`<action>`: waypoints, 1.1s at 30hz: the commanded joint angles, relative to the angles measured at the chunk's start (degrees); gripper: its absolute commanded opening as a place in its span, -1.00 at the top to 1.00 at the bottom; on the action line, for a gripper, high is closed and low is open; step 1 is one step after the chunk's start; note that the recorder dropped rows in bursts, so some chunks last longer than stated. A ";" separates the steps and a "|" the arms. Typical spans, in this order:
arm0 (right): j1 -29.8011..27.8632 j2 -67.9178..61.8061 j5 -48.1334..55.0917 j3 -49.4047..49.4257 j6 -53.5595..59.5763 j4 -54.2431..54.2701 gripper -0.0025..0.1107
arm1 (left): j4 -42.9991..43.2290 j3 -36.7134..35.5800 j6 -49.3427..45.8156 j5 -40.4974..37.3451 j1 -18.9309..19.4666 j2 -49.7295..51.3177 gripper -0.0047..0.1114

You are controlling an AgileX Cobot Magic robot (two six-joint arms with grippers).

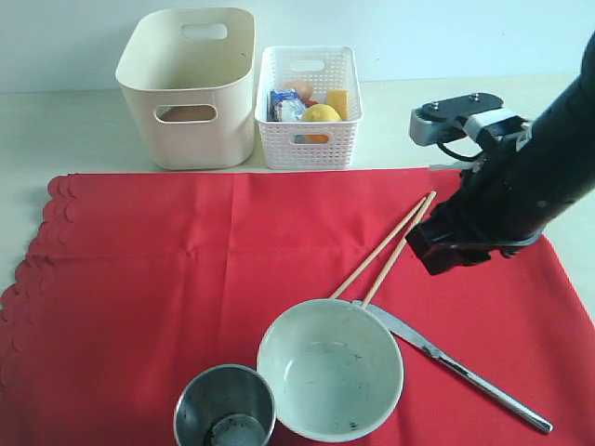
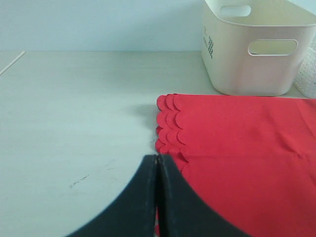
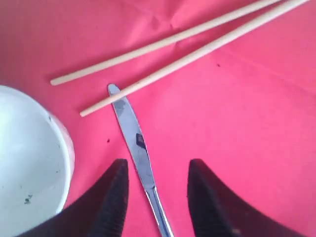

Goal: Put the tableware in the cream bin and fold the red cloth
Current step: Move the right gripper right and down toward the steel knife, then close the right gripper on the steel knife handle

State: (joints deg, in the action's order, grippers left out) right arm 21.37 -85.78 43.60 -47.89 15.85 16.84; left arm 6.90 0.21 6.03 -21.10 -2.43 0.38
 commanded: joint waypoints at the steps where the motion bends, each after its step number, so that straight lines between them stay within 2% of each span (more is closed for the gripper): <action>1: -0.11 3.79 1.73 2.92 0.57 -1.26 0.31 | 0.00 -0.21 0.15 0.28 0.17 -0.38 0.92; 10: -0.11 5.61 4.20 9.06 2.72 0.21 0.34 | 0.00 -0.21 0.15 0.28 0.17 -0.38 0.92; 13: -0.11 5.61 3.39 10.77 10.70 3.41 0.34 | 0.00 -0.21 0.26 0.28 0.17 -0.38 0.92; 17: -0.11 5.61 -0.59 14.64 26.84 8.58 0.34 | 0.00 -0.21 0.26 0.28 0.17 -0.38 0.92; 22: -0.11 5.48 -5.74 17.77 36.96 8.72 0.34 | 0.00 -0.21 0.26 0.28 0.17 -0.38 0.92; 26: -0.11 2.24 -10.89 17.91 38.62 8.60 0.34 | 0.00 -0.21 0.26 0.28 0.17 -0.38 0.92; 30: -0.11 -2.38 -11.80 17.91 38.62 8.60 0.33 | 0.00 -0.21 0.26 0.28 0.17 -0.38 0.92; 33: -0.11 -4.90 -12.31 17.80 38.51 8.71 0.26 | 0.00 -0.21 0.26 0.28 0.17 -0.38 0.92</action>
State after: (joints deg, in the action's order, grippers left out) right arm 21.37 -89.59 32.09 -30.37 53.79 25.14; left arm 6.90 0.21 6.03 -21.10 -2.43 0.38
